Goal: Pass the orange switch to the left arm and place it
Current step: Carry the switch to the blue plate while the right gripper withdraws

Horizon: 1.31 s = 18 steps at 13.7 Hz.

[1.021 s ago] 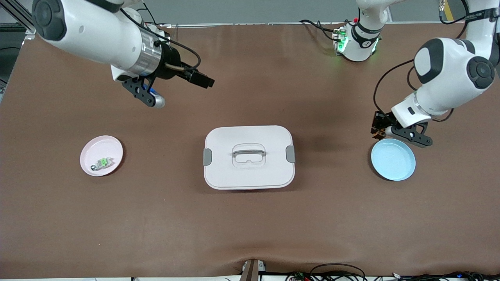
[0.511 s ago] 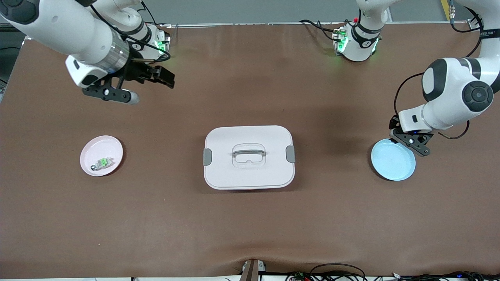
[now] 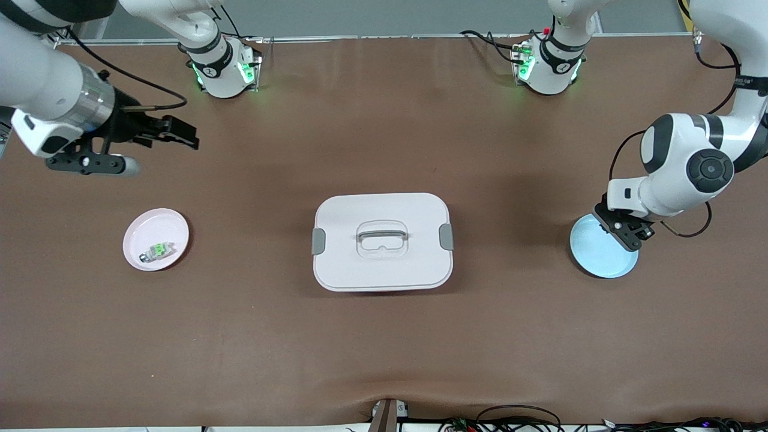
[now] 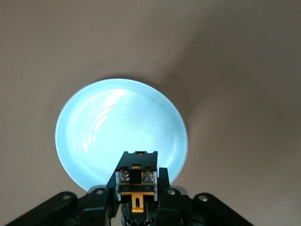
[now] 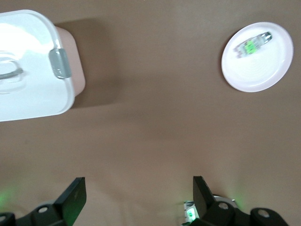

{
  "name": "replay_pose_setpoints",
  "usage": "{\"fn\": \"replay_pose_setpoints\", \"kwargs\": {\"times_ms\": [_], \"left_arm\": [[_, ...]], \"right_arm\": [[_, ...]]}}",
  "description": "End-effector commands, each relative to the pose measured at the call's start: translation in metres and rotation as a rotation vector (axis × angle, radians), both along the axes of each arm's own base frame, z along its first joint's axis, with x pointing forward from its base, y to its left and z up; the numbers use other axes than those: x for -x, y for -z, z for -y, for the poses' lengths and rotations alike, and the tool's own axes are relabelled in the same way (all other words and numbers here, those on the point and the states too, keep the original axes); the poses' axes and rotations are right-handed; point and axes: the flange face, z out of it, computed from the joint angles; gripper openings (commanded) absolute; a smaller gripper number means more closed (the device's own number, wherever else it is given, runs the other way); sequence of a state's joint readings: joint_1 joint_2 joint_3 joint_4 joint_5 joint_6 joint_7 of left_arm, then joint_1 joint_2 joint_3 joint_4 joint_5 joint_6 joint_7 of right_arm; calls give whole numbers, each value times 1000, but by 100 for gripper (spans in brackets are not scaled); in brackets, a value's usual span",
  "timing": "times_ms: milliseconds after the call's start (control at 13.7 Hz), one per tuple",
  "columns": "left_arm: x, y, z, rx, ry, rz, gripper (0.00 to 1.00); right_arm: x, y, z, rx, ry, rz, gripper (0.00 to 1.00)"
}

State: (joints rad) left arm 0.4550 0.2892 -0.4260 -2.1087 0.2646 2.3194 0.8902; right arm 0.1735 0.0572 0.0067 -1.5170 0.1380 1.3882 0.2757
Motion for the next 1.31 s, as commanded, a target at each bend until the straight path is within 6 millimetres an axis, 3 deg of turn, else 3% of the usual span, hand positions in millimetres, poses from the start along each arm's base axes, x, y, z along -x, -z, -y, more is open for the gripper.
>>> {"fn": "replay_pose_setpoints", "kwargs": {"times_ms": [0, 292, 438, 657, 1094, 1167, 1240], "left_arm": [[-13, 28, -25, 45, 164, 43, 0], [-19, 51, -35, 54, 304, 56, 0], [-21, 62, -34, 38, 347, 56, 0], [-20, 84, -30, 52, 371, 54, 0], [-18, 95, -26, 22, 440, 49, 0], [-18, 96, -26, 22, 440, 49, 11], [-18, 96, -26, 22, 440, 49, 52]], "right_arm": [[0, 1, 40, 11, -10, 1, 100], [-6, 1, 103, 22, 7, 12, 100], [-7, -1, 120, 40, 22, 20, 100], [-8, -8, 132, 59, 26, 40, 100], [-6, -22, 146, 82, -20, 75, 100], [-4, -24, 148, 81, -26, 78, 100], [-3, -25, 148, 81, -27, 81, 100]]}}
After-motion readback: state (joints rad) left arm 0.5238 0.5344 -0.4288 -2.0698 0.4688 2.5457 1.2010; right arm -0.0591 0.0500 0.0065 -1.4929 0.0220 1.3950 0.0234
